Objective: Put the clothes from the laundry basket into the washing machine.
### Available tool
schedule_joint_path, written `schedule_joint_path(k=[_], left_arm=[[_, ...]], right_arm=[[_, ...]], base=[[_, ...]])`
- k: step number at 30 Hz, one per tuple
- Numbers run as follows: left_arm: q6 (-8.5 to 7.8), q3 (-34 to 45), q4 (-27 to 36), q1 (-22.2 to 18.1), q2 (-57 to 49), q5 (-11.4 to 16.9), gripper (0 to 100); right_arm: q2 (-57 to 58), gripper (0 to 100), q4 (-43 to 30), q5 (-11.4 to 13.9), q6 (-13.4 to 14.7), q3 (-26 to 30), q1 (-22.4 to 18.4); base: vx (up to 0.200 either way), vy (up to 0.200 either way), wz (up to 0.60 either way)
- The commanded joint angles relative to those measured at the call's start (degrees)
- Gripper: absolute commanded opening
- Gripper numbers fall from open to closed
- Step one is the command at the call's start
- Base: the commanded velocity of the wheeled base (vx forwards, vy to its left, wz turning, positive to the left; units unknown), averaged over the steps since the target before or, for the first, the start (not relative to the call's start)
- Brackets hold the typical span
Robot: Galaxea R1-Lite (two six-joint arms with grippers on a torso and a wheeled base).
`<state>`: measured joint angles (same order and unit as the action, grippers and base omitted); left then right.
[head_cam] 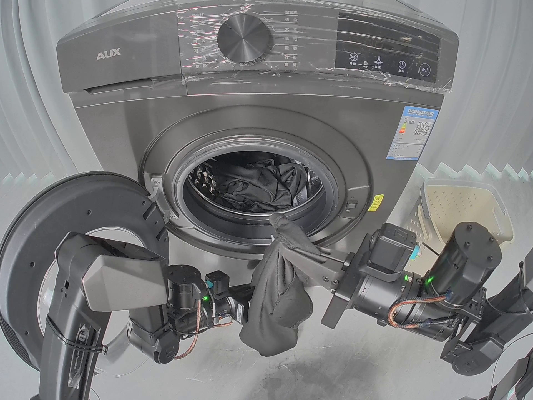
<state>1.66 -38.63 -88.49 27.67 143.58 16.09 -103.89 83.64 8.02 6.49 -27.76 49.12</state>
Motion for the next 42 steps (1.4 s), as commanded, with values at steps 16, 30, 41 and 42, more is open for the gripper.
schedule_joint_path(k=[16,30,41,42], left_arm=[[0.10,-1.1,-0.2,-3.8,-1.4,-3.0,0],[1.24,-1.8,-0.3,-3.9,-2.6,-4.3,0],[1.24,7.8,-0.2,-2.8,-19.9,-3.6,0],[1.24,8.6,-0.2,-2.8,-21.3,-3.6,0]], right_arm=[[1.7,0,-0.1,0.0,-0.1,1.2,-1.0],[1.6,0,-0.1,-0.1,-0.1,1.2,-1.9],[1.2,0,-0.1,-0.2,-0.2,4.6,-6.2],[1.2,0,-0.1,-0.2,-0.2,5.0,-6.3]], base=[[0.000,0.000,0.00],[0.000,0.000,0.00],[0.000,0.000,0.00],[0.000,0.000,0.00]])
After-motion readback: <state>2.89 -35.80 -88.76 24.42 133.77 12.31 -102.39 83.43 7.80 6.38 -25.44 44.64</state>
